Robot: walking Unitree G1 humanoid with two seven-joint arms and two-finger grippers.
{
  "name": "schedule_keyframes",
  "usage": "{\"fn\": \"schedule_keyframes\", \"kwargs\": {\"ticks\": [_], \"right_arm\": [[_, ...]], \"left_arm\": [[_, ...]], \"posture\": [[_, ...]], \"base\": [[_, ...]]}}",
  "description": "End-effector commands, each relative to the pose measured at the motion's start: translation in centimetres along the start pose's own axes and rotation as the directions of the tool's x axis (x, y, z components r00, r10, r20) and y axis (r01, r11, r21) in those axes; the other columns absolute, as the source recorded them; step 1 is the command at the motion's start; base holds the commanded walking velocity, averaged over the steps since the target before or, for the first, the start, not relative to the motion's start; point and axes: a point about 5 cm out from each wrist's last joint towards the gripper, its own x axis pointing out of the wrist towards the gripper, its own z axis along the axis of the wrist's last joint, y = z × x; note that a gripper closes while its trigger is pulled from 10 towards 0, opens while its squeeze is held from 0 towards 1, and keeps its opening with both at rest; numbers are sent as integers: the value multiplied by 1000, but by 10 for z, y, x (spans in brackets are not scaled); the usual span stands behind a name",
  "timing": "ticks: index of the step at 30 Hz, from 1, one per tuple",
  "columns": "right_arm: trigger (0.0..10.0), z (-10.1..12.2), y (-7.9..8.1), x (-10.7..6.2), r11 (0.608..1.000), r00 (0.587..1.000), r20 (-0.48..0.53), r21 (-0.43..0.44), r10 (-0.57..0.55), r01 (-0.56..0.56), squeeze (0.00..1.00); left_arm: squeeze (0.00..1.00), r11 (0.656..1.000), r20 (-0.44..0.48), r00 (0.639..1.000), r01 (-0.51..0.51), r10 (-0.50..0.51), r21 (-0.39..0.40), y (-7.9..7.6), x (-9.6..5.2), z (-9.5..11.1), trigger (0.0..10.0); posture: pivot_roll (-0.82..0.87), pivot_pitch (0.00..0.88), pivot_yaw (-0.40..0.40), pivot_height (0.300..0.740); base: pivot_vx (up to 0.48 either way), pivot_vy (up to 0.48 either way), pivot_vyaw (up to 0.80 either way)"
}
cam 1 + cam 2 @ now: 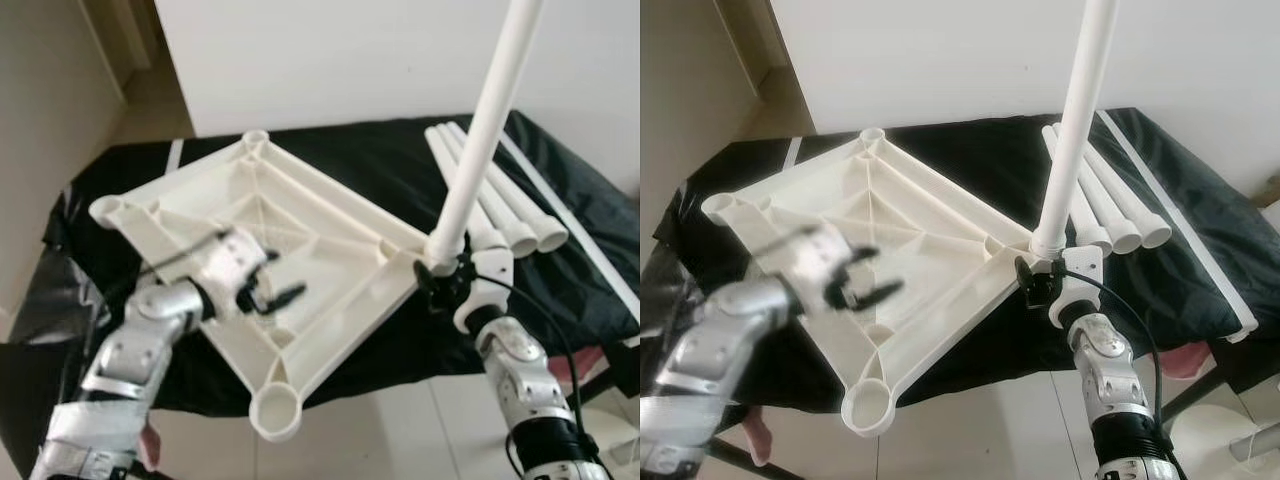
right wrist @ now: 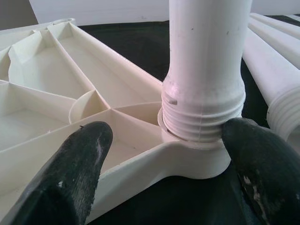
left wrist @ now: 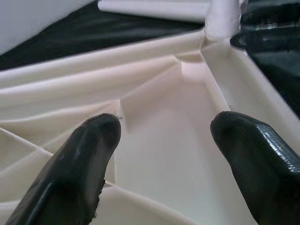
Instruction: Building children table
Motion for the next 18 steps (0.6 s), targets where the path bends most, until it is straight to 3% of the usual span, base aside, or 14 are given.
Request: {"fn": "schedule_keyframes", "kwargs": {"ticks": [1, 7, 8, 11, 18], "right_arm": [[10000, -3, -1, -4, 1000, 1000, -5, 16, -2, 2, 0], [10000, -6, -1, -8, 1000, 1000, -11, 19, 0, 0, 0], [10000, -8, -1, -12, 1000, 1000, -21, 16, 12, -12, 0], [10000, -10, -2, -12, 1000, 999, -31, 10, 20, -20, 0], [10000, -7, 1, -9, 1000, 999, -21, 8, 31, -30, 0]], "left_arm": [[0, 1000, -13, 1000, -27, 26, -3, 1, -6, -4, 10000], [0, 1000, -53, 998, 20, -19, 7, 1, -13, -11, 10000], [0, 995, -107, 989, 103, -104, -15, -2, -23, -19, 10000], [0, 987, -150, 975, 161, -162, -16, -5, -28, -24, 10000], [0, 976, -239, 947, 217, -213, -12, -11, -34, -36, 10000]], "posture": [[-38, 1, 12, 740], [-39, 0, 9, 740], [-38, 0, 8, 740], [-38, 0, 6, 740], [-36, 0, 4, 740]], "base": [[0, 0, 0], [0, 0, 0], [0, 0, 0], [0, 0, 0], [0, 0, 0]]}}
